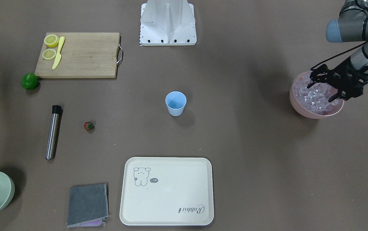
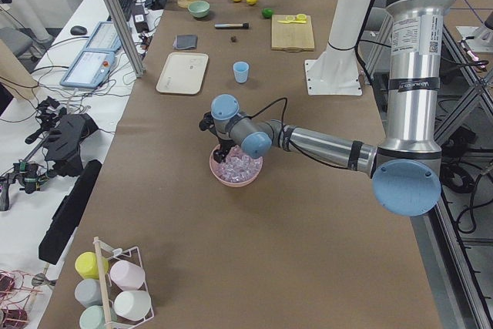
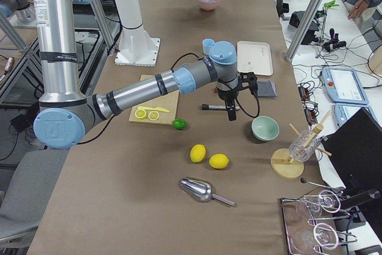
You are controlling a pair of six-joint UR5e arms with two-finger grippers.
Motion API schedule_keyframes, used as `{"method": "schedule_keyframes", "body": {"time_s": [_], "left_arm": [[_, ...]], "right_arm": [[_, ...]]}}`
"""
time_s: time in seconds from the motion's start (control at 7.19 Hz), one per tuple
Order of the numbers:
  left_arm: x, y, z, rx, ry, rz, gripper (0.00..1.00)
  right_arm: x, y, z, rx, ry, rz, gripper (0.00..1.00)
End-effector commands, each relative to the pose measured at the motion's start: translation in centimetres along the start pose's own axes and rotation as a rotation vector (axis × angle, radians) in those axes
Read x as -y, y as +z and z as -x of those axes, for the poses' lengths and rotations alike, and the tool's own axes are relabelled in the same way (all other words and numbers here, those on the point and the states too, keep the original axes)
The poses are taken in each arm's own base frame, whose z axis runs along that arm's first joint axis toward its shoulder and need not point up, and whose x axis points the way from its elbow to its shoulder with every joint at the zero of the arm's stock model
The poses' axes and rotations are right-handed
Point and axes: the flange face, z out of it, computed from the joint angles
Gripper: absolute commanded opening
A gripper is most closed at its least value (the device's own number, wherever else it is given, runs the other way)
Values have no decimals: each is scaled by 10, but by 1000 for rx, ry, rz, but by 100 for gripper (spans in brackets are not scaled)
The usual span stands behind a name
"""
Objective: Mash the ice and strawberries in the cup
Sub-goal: 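Close the left gripper on an ice cube in the pink bowl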
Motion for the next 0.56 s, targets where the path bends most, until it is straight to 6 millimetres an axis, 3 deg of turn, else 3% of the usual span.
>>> {"method": "schedule_keyframes", "body": {"time_s": [0.0,0.28,0.42], "left_arm": [[0,13,-10,10,32,6,97],[-1,21,-6,12,27,20,96],[-1,23,-4,12,31,22,83]], "right_arm": [[-4,-3,-2,-1,3,-3,100],[-6,-8,-1,0,1,-12,100],[-7,-9,0,0,0,-13,100]]}}
